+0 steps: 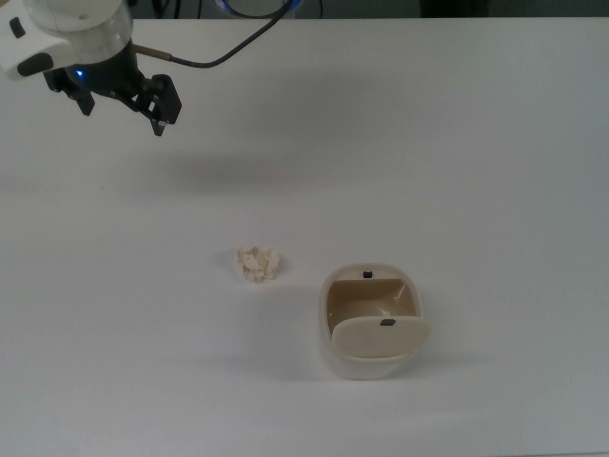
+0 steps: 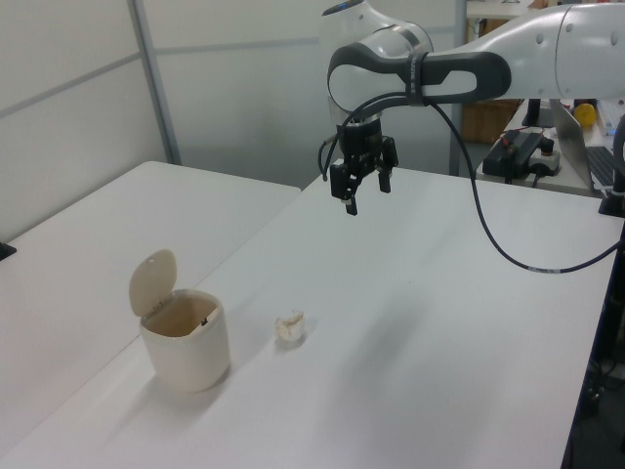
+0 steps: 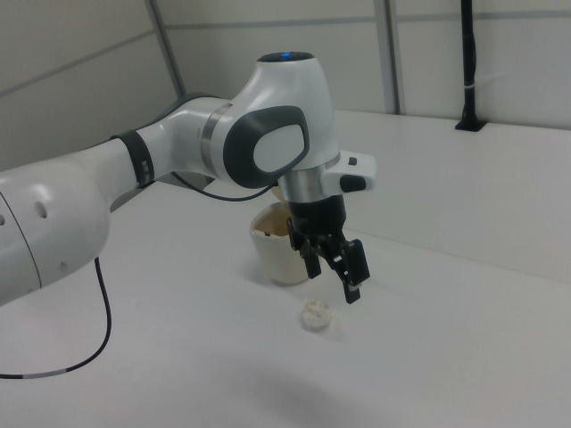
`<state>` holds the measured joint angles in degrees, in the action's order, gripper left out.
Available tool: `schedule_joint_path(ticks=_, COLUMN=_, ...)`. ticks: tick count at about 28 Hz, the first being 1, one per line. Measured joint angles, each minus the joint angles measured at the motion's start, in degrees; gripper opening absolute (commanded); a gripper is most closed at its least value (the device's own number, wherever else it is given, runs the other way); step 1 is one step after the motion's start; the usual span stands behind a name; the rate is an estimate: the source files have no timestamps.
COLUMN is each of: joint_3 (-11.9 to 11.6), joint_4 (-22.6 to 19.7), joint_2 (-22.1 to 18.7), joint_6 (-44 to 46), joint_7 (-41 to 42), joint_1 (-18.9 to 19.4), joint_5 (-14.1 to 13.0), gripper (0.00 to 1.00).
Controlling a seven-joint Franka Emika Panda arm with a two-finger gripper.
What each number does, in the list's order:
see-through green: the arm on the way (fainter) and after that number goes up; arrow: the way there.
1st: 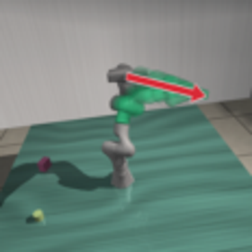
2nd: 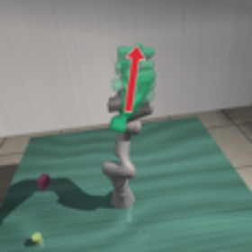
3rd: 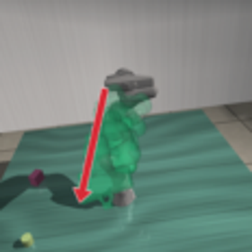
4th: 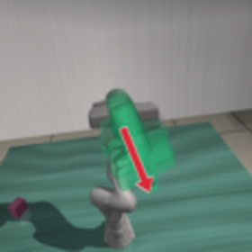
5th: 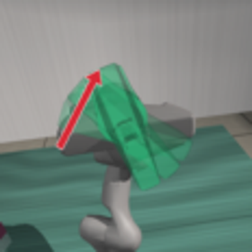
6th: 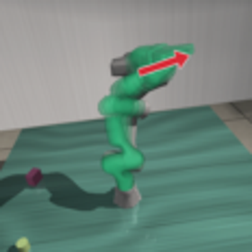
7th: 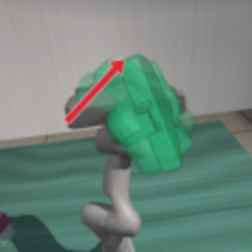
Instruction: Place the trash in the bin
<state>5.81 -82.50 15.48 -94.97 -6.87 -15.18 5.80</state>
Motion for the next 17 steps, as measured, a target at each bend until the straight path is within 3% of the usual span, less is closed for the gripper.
schedule_joint_path(ticks=11, joint_3=0.3, joint_4=-1.0, joint_2=-0.9, joint_6=0.0, joint_7=4.8, joint_1=-0.3, joint_5=-1.1, gripper=1.00)
schedule_joint_path(ticks=17, joint_3=0.9, joint_4=-4.6, joint_2=-0.8, joint_6=-1.4, joint_7=5.1, joint_1=3.3, joint_5=-1.1, gripper=1.00)
